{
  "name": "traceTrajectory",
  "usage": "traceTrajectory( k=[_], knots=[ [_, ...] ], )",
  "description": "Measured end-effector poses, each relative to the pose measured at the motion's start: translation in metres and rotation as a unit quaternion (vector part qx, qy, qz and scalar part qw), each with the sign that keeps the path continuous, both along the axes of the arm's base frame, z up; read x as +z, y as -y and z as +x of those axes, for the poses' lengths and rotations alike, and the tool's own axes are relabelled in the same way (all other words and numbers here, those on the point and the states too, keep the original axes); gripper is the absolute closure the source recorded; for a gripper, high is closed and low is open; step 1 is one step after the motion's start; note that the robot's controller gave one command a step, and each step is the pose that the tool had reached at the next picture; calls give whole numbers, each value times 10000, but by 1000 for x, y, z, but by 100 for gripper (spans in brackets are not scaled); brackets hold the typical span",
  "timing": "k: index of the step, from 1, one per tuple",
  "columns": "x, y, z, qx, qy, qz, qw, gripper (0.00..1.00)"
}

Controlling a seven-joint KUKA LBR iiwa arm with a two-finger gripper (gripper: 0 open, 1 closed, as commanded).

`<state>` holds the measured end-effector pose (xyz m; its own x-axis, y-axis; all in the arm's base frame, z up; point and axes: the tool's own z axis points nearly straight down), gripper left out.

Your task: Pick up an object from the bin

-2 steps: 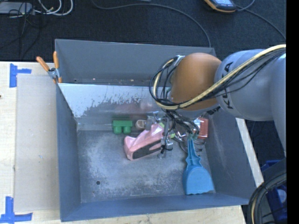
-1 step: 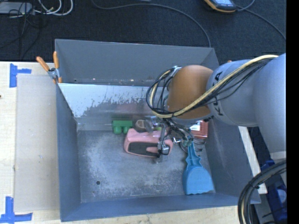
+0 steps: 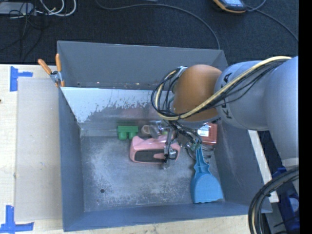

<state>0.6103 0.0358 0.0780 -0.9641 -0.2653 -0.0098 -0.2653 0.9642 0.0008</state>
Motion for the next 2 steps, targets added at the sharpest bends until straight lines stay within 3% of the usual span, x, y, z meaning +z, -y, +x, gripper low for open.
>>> traceTrajectory(
  k=[2],
  knots=[
    [7, 0, -2, -4, -16, 4, 10000, 100]
  ],
)
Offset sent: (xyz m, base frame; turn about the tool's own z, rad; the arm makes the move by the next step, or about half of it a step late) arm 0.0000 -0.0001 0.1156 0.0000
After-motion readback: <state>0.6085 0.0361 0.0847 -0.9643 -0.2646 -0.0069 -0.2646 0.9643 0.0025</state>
